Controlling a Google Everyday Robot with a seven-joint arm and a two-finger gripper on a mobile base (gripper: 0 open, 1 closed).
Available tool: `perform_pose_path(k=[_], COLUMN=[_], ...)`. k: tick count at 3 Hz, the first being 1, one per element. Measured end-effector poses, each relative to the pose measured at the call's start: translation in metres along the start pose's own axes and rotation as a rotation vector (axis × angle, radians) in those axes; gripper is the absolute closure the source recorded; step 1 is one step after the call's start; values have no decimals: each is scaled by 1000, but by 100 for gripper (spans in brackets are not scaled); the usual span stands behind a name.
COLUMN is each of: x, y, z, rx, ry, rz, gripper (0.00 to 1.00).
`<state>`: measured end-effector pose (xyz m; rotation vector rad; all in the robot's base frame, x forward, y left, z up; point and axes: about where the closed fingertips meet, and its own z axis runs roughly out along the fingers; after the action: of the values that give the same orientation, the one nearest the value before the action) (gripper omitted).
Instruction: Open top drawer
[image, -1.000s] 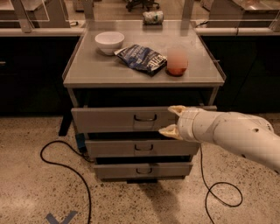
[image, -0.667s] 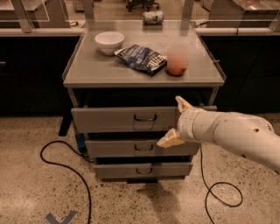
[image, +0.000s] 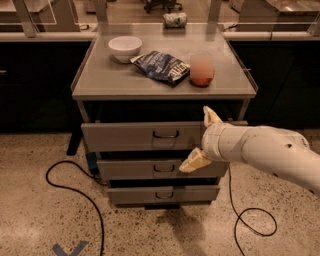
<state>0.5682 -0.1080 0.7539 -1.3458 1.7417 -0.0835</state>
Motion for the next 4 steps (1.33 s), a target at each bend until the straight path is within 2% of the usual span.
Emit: perform_pose_path(k=[1,2,3,4], x=[24,63,76,75], y=[-6,-11,-2,-4], z=[18,31,27,34], rx=[-61,-160,-206,-208], ry=[63,206,249,247], rz=[3,-26,-31,-32], gripper=[0,0,0,0])
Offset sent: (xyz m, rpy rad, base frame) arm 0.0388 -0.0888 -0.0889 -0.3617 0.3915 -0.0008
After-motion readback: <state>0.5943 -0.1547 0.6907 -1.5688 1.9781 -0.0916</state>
